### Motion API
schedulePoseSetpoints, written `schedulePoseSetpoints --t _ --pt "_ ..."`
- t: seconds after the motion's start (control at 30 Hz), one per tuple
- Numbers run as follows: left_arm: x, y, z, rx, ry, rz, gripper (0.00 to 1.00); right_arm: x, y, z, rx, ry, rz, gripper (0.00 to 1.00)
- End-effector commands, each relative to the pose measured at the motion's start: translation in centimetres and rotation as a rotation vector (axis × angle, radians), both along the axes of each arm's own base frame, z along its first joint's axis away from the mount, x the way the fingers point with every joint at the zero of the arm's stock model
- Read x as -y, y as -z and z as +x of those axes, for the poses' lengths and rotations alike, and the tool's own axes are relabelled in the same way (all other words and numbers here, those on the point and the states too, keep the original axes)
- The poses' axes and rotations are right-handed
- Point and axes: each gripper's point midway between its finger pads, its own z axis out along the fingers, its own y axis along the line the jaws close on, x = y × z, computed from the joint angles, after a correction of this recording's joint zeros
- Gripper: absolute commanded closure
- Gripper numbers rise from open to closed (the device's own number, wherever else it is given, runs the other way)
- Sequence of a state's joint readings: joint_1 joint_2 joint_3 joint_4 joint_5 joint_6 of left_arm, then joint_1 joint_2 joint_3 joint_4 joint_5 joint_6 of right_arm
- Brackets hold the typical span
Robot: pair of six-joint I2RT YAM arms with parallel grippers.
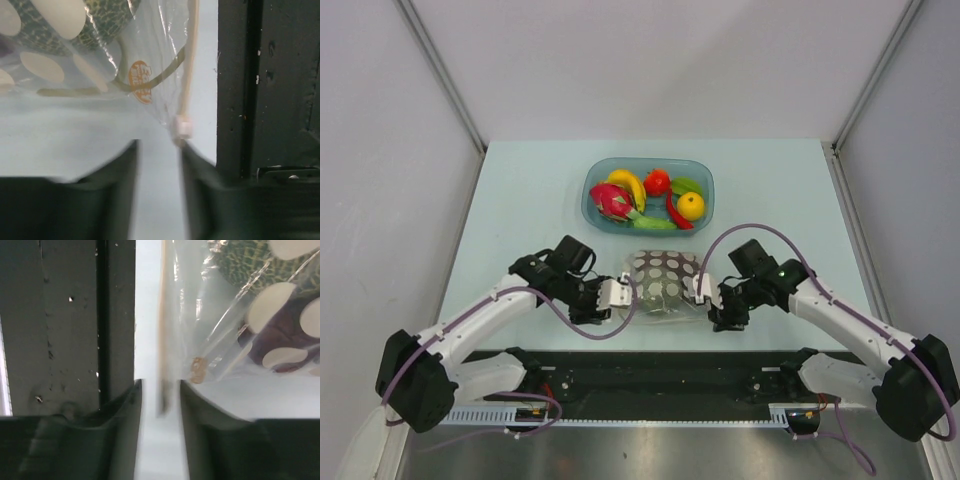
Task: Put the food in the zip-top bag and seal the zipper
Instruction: Place the zipper food storage bag at the center of the board, then reset both arms
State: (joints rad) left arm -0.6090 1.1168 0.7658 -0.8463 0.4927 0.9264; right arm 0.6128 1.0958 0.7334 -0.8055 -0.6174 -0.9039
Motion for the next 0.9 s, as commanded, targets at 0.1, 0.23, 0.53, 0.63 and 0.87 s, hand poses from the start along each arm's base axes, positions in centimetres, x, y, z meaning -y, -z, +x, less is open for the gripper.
schedulePoseSetpoints --t 0.1,0.23,0.53,0.63,0.87 --pt "1.1 -4.8 -0.7 0.014 -0.028 -0.095 0.11 -0.3 -6.6 0.8 0.100 0.091 0.065 0.19" --pt "1.2 -9.7 0.3 0.033 -0.173 -0.204 0.00 -0.7 -15.1 1.8 0.168 0.239 0.215 0.04" --pt "1.0 -24.4 9.2 0.072 -0.673 -0.647 0.00 1.4 -23.2 9.4 0.225 0.578 0.369 0.00" --pt "-1.0 -25.6 12.2 -0.033 -0.816 -0.662 0.00 4.4 -24.5 14.6 0.126 0.778 0.426 0.00" --pt "-7.3 -23.2 17.6 -0.094 -1.108 -0.633 0.00 15.0 -20.2 23.1 -0.102 1.223 0.496 0.00"
